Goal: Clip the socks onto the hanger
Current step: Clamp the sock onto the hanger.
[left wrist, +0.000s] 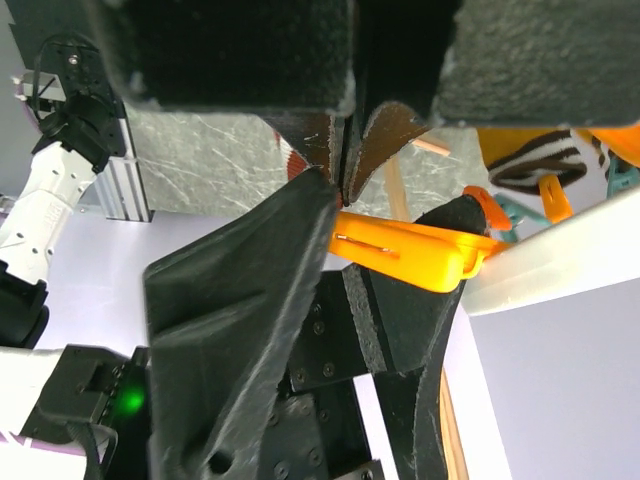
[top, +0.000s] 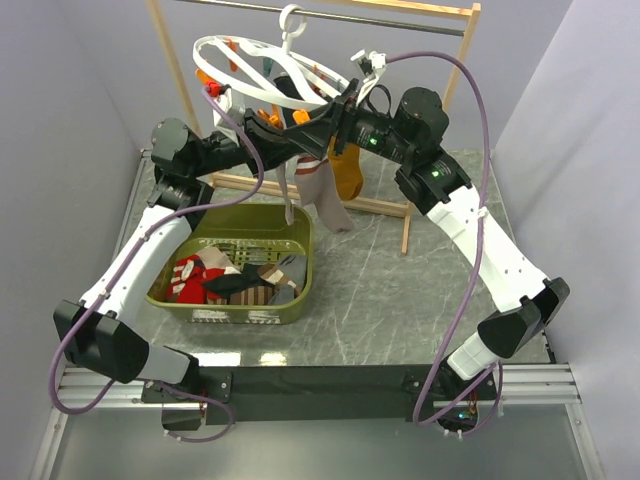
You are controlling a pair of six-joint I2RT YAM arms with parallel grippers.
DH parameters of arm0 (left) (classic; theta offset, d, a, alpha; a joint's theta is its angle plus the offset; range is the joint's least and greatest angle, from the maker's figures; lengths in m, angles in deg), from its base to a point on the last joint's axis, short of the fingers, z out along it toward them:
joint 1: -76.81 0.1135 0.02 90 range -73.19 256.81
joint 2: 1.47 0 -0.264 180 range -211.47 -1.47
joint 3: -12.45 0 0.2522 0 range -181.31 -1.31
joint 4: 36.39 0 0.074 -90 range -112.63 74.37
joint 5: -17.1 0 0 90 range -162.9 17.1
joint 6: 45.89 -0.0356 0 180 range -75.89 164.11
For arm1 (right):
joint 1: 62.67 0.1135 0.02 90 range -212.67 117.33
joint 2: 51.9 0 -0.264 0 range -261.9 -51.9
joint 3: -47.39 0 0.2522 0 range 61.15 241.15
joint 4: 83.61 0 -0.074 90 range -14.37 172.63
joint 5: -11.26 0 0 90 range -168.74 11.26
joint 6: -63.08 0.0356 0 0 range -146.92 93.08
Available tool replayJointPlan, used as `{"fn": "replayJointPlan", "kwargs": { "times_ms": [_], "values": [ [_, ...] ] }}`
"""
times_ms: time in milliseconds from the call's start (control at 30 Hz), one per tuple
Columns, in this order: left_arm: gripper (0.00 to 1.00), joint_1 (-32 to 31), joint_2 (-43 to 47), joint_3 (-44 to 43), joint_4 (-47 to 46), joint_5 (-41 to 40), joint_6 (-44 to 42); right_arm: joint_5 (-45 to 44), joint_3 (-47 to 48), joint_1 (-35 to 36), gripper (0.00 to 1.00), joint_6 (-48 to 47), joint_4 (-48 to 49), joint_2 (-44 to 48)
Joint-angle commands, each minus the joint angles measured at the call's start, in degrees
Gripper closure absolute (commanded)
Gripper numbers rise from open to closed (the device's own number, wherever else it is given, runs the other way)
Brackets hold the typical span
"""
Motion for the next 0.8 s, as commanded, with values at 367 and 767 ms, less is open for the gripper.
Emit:
{"fn": "replayJointPlan", "kwargs": {
  "times_ms": [367, 767],
  "values": [
    [0.99, -0.20, 2.55, 0.83, 2.32, -2.87, -3.37, -3.13, 7.17, -0.62, 0.23, 1.69, -6.35, 0.13],
    [0.99, -0.20, 2.38, 0.57, 3.29, -4.01, -4.51, -6.29, 11.39, -0.89, 0.33, 3.27, -11.36, -2.95]
  ]
}}
